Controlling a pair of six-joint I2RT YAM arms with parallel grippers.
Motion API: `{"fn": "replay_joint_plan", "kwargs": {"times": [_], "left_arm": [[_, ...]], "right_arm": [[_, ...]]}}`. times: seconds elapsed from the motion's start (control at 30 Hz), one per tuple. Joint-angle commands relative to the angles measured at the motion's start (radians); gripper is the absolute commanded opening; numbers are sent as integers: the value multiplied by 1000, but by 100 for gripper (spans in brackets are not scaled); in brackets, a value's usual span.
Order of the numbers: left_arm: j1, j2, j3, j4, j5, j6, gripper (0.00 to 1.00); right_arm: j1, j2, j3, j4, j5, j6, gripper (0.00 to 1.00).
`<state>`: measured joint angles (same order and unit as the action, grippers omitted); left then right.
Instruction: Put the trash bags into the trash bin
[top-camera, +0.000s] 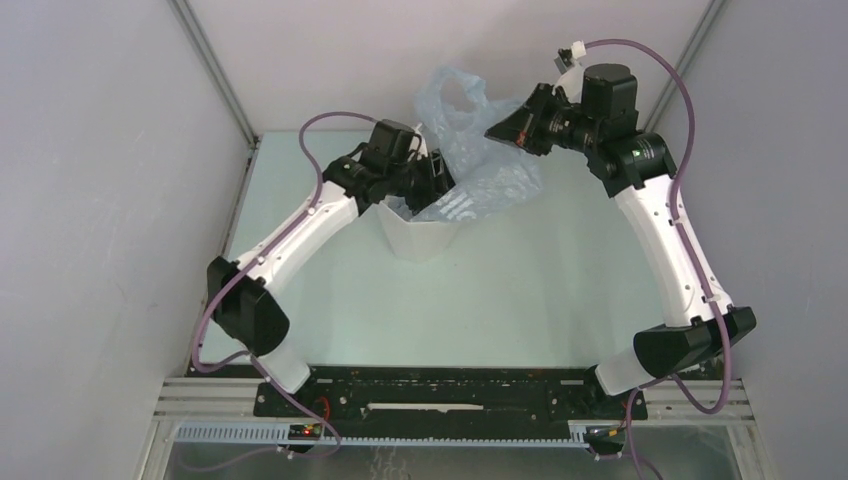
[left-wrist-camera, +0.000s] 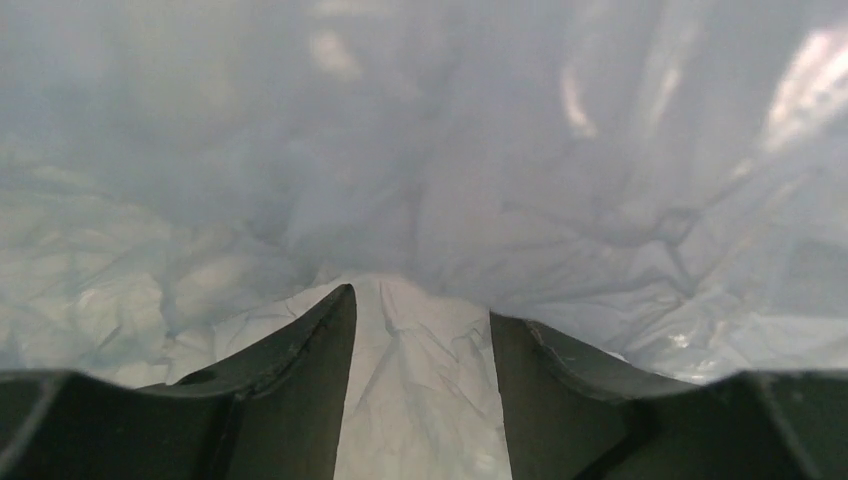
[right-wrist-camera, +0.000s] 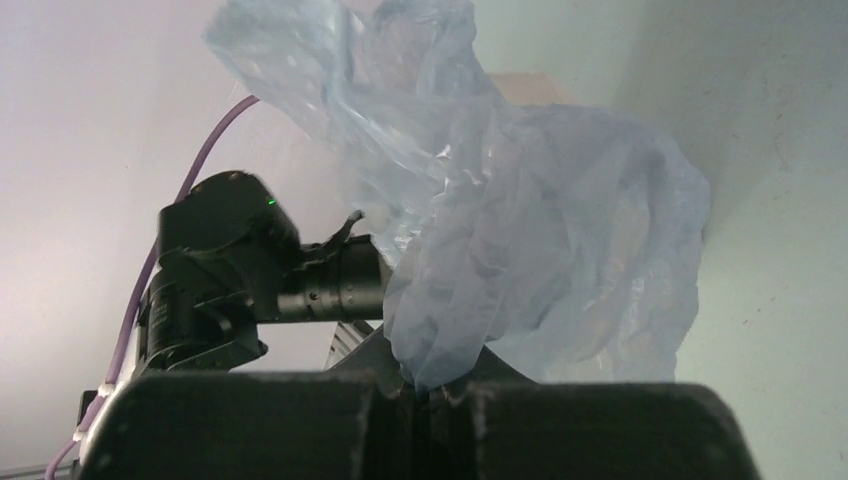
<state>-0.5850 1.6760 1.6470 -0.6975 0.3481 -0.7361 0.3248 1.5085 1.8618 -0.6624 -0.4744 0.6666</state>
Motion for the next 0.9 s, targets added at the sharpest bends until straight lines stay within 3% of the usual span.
{"fn": "replay_joint_plan", "kwargs": {"times": [0.0, 0.5, 0.7, 0.87], "left_arm": [[-5, -120, -33, 116, 56, -127, 59], [142, -268, 69, -122, -154, 162, 94], [213, -348, 47, -162, -168, 217, 99], [268, -418, -28, -114, -93, 231, 100]], "right_arm": [[0, 0, 49, -22, -33, -25, 0], [79, 101, 124, -2, 46, -47, 0], [119, 96, 115, -5, 241, -69, 0], [126, 76, 92, 18, 338, -77, 0]]}}
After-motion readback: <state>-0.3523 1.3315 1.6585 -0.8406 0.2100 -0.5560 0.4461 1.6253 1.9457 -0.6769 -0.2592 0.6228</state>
